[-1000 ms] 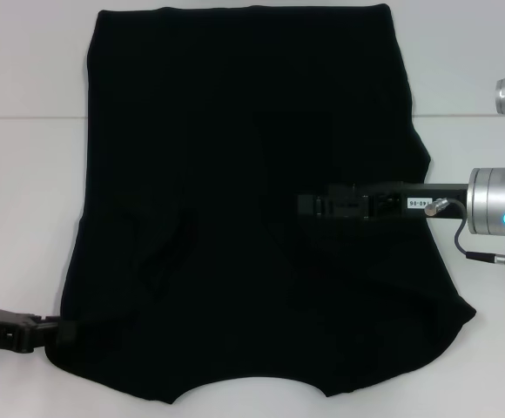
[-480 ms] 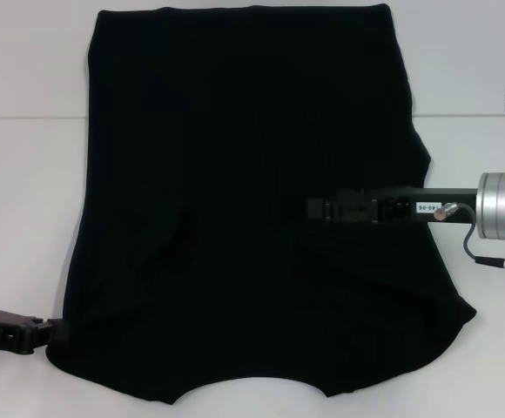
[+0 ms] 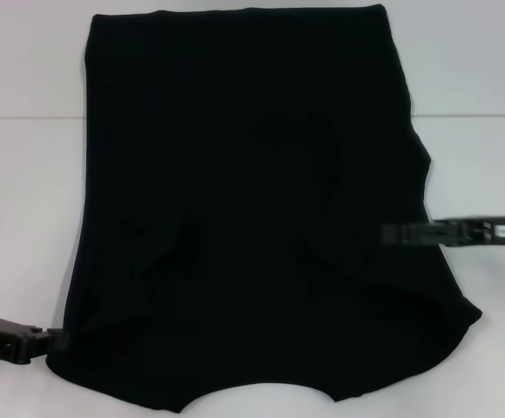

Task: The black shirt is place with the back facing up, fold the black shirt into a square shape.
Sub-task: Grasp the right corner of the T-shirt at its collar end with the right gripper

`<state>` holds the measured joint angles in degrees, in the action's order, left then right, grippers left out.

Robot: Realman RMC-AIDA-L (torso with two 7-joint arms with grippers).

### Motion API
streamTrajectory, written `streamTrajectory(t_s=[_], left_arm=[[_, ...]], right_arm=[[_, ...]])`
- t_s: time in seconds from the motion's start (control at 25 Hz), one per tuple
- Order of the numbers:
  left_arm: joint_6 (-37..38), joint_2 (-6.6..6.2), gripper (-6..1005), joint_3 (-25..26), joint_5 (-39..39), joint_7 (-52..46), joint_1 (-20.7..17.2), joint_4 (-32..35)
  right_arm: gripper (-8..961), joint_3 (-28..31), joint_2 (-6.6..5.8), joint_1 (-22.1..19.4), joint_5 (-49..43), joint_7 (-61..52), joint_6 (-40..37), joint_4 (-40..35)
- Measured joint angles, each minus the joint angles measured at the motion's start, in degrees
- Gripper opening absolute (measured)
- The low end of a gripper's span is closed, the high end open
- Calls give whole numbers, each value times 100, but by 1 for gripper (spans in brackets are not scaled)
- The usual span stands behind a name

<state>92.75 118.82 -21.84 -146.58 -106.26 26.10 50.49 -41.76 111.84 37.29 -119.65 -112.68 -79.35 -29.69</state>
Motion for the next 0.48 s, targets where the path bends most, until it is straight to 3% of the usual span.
streamTrajectory(t_s=[0.12, 0.48], left_arm=[[38, 0, 13, 10, -14, 0, 5, 0], [19, 10, 13, 27, 16, 0, 9, -22]], right_arm=[[940, 53, -147, -233, 2, -55, -168, -5], [941, 95, -389, -697, -86, -557, -364, -57]])
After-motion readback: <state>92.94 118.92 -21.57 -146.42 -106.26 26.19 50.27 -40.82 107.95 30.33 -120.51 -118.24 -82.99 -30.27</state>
